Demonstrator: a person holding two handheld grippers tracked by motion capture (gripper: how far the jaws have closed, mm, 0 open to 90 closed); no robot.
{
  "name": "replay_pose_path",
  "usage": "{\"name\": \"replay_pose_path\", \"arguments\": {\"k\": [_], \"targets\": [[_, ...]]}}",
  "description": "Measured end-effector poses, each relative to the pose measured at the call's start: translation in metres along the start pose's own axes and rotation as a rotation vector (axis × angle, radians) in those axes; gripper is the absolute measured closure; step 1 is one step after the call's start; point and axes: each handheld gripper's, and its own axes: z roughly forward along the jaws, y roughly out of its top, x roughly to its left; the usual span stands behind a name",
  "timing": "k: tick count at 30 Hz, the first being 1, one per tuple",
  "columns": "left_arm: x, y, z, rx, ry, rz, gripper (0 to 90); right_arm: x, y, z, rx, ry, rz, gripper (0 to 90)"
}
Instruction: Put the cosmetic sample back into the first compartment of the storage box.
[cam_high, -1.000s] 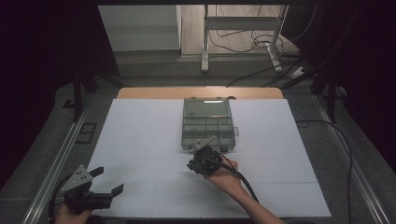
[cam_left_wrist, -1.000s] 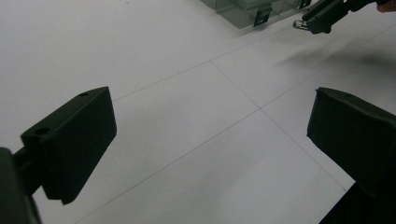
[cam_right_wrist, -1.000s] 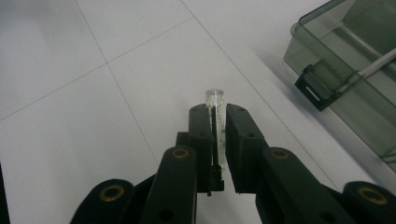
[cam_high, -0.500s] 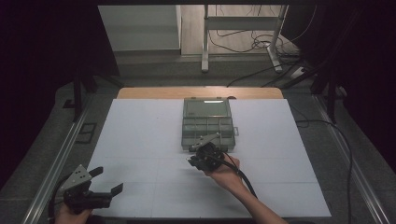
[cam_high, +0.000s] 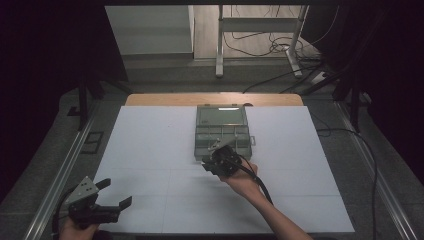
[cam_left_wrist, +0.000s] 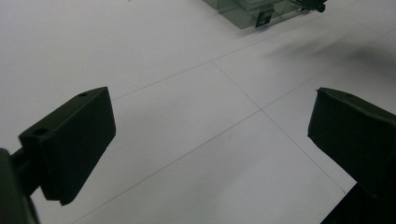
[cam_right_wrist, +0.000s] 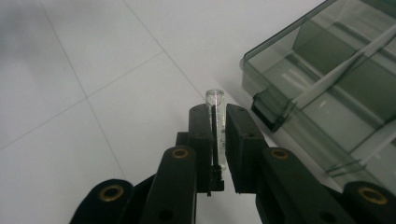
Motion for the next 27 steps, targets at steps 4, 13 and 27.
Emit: {"name": "replay_pose_path", "arguments": {"k": [4, 13, 27], "targets": [[0.000, 0.000, 0.000, -0.002, 0.000, -0.004, 1.5, -0.005, 0.005, 0.001, -0.011, -0.004, 0.006, 81.3], [0.000, 0.000, 0.000, 0.002, 0.003, 0.000, 1.8, -0.017, 0.014, 0.001, -0.028, -0.033, 0.025, 81.2], [0.000, 0.000, 0.001, 0.004, 0.004, -0.002, 1.9, -0.033, 0.026, 0.006, -0.055, -0.060, 0.051, 81.2]]}}
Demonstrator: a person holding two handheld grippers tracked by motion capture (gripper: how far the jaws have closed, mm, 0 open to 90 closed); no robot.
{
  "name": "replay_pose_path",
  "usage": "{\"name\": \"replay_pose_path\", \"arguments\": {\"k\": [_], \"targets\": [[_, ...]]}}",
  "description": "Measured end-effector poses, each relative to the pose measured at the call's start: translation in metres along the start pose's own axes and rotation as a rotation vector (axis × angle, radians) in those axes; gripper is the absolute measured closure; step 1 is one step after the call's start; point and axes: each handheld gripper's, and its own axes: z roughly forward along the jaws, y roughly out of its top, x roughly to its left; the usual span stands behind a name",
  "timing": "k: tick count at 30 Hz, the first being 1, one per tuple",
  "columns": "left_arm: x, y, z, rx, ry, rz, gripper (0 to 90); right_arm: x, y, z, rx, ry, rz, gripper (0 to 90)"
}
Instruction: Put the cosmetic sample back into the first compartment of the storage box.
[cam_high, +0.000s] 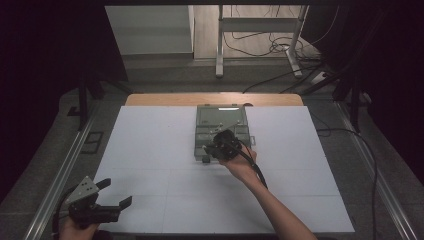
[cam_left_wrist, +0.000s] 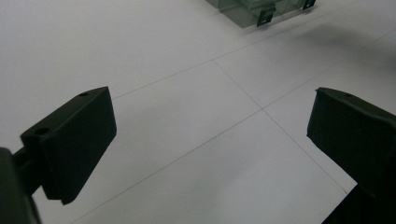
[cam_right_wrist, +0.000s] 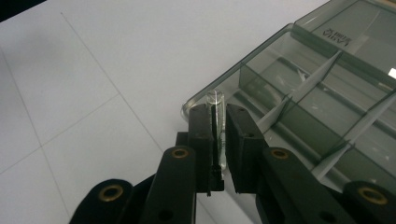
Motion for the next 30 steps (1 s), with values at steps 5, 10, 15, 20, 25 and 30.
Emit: {"name": "replay_pose_path", "arguments": {"k": [5, 10, 15, 20, 25, 30], "targets": [[0.000, 0.000, 0.000, 0.001, 0.000, -0.001, 1.9, -0.003, 0.008, 0.005, -0.005, -0.010, -0.002, 81.2], [0.000, 0.000, 0.000, 0.003, -0.001, 0.000, 1.9, -0.007, 0.013, 0.009, -0.010, -0.020, 0.002, 81.2], [0.000, 0.000, 0.000, 0.004, -0.001, 0.000, 2.0, -0.010, 0.016, 0.013, -0.019, -0.015, 0.006, 81.1], [0.000, 0.000, 0.000, 0.003, -0.001, -0.001, 2.0, -0.013, 0.020, 0.017, -0.018, -0.029, 0.015, 81.1], [0.000, 0.000, 0.000, 0.005, -0.003, -0.001, 2.0, -0.017, 0.023, 0.021, -0.021, -0.040, 0.020, 81.1], [0.001, 0.000, 0.000, 0.007, -0.003, 0.000, 2.0, -0.021, 0.028, 0.026, -0.019, -0.052, 0.029, 81.1]]}}
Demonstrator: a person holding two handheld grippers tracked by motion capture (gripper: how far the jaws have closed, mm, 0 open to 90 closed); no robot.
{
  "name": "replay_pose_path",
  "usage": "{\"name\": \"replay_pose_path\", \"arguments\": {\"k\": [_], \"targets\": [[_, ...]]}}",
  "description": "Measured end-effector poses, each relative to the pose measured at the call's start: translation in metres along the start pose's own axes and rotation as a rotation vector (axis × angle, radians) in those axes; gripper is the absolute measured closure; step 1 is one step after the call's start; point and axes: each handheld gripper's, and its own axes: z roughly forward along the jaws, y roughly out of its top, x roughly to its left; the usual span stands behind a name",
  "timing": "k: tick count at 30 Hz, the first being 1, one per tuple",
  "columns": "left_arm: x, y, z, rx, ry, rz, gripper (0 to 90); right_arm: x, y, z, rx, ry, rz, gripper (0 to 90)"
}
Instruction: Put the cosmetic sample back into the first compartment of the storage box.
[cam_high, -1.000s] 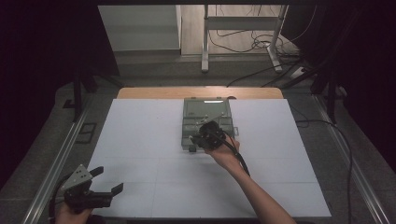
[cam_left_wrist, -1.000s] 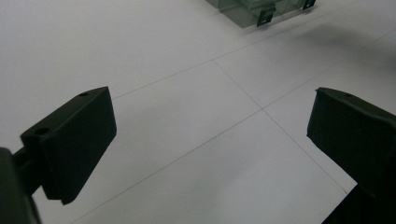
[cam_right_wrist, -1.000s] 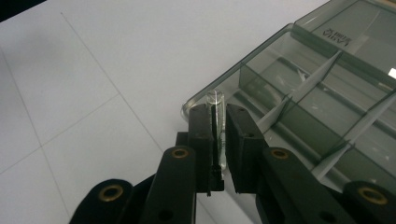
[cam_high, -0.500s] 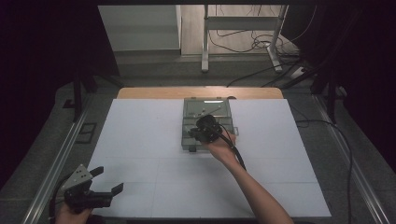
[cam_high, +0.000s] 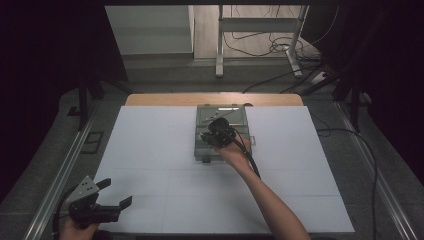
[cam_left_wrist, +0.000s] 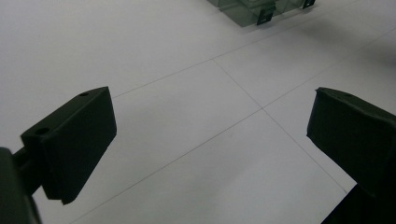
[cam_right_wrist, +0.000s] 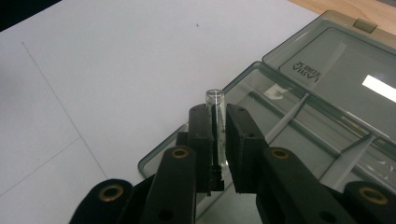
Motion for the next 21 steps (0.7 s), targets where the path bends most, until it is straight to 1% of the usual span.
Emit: {"name": "replay_pose_path", "arguments": {"k": [11, 21], "targets": [[0.001, 0.000, 0.000, -0.001, -0.001, -0.006, 2.0, -0.008, 0.008, 0.018, 0.013, -0.029, 0.010, 81.1], [0.001, 0.000, 0.000, -0.001, -0.003, -0.007, 2.0, -0.016, 0.014, 0.033, 0.013, -0.058, 0.035, 81.0]]}}
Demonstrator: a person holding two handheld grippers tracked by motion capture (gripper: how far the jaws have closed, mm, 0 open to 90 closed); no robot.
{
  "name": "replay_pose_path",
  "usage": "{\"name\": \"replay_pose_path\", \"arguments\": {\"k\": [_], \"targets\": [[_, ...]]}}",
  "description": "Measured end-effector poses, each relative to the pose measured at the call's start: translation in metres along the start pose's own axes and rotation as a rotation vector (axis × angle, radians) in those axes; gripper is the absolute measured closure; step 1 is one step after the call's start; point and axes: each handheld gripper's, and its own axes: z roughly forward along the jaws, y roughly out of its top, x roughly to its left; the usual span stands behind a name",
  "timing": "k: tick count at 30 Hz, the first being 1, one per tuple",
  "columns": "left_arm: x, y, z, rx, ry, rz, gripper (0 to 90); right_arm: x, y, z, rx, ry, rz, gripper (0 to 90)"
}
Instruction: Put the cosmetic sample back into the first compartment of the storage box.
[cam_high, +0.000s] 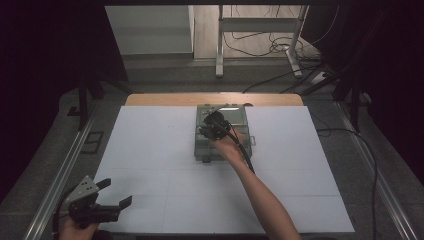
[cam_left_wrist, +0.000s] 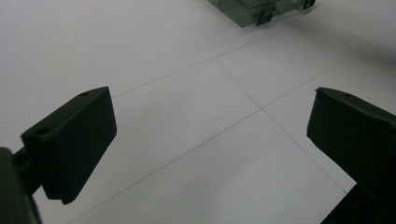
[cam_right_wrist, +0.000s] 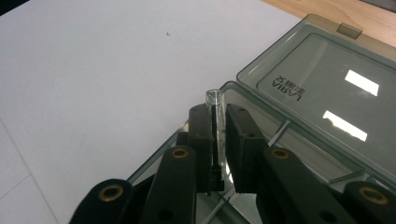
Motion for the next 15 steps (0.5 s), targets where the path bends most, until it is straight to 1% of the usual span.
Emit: {"name": "replay_pose_path", "arguments": {"k": [5, 12, 15], "targets": [[0.000, 0.000, 0.000, 0.000, -0.001, -0.001, 2.0, -0.001, 0.001, 0.004, 0.000, -0.002, 0.011, 80.9], [0.000, 0.000, 0.000, 0.000, 0.000, 0.001, 2.0, -0.001, 0.000, 0.012, 0.016, -0.020, 0.003, 80.8], [0.000, 0.000, 0.000, 0.000, 0.000, 0.001, 2.0, -0.001, -0.001, 0.015, 0.024, -0.020, -0.001, 80.7]]}}
